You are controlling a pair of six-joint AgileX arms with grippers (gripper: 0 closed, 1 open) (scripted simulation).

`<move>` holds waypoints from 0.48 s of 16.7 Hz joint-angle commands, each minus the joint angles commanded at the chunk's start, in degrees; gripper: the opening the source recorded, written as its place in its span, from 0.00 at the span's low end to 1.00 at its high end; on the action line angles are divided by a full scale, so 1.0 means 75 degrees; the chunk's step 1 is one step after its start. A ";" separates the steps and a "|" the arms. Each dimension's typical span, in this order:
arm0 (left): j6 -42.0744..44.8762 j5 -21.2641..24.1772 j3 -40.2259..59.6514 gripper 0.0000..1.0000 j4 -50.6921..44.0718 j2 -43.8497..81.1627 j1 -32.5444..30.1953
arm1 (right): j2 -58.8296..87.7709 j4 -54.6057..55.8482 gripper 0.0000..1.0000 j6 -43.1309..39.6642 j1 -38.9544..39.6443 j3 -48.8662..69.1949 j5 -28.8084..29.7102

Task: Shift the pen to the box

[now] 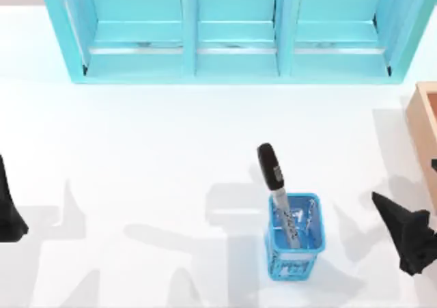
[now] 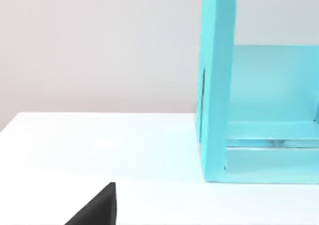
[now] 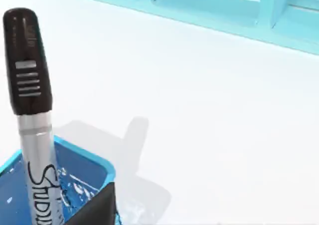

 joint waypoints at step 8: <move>0.0000 0.0000 0.0000 1.00 0.0000 0.0000 0.0000 | 0.2656 0.0052 1.00 0.0002 0.1548 0.0967 -0.0930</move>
